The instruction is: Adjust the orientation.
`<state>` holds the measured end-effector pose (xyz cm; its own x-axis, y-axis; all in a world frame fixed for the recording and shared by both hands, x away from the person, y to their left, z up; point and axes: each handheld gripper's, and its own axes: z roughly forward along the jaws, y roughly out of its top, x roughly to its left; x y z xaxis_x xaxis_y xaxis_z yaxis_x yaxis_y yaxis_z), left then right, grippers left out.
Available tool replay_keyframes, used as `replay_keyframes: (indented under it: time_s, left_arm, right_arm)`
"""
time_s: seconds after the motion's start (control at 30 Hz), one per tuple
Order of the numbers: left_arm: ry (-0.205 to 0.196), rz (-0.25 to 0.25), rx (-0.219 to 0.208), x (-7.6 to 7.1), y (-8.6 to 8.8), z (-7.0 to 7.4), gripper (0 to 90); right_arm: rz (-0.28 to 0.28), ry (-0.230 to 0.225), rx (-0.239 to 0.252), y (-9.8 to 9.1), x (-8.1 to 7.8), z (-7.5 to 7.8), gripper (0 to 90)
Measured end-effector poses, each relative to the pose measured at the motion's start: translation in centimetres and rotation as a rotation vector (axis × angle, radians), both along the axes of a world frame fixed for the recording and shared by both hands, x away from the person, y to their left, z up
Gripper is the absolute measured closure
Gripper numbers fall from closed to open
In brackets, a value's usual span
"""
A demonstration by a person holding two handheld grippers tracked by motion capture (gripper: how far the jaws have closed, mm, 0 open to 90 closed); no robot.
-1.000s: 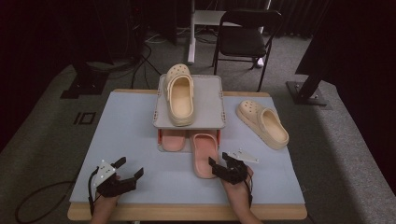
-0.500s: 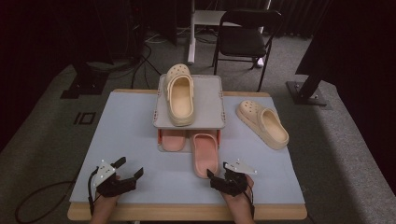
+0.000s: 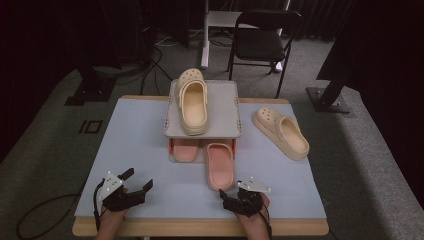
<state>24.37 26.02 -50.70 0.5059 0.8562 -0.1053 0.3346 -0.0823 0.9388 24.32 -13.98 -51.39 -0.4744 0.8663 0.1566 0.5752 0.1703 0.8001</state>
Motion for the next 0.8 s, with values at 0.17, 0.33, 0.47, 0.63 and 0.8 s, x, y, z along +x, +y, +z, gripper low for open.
replay_keyframes:
  time_s: [0.17,0.33,0.47,0.63,0.8]
  left_arm:
    - [-0.001,0.000,0.001,0.1,0.0,0.0,13.5]
    - [-0.001,-0.002,0.003,0.0,-0.1,0.0,13.5]
    - [0.002,0.002,0.002,0.1,0.0,-0.1,13.5]
    - [0.002,-0.005,0.007,0.1,-0.1,-0.1,13.5]
    - [0.006,-0.002,0.004,0.1,-0.1,-0.1,13.5]
  right_arm:
    - [0.003,0.003,-0.023,0.3,0.0,-0.5,22.5]
    - [0.014,-0.026,-0.048,0.9,0.5,-0.3,22.4]
    - [0.006,-0.044,-0.052,1.0,1.2,-0.1,22.6]
    - [-0.003,-0.056,-0.051,1.1,2.5,0.1,22.6]
    - [-0.020,-0.070,-0.055,1.5,3.7,0.2,22.7]
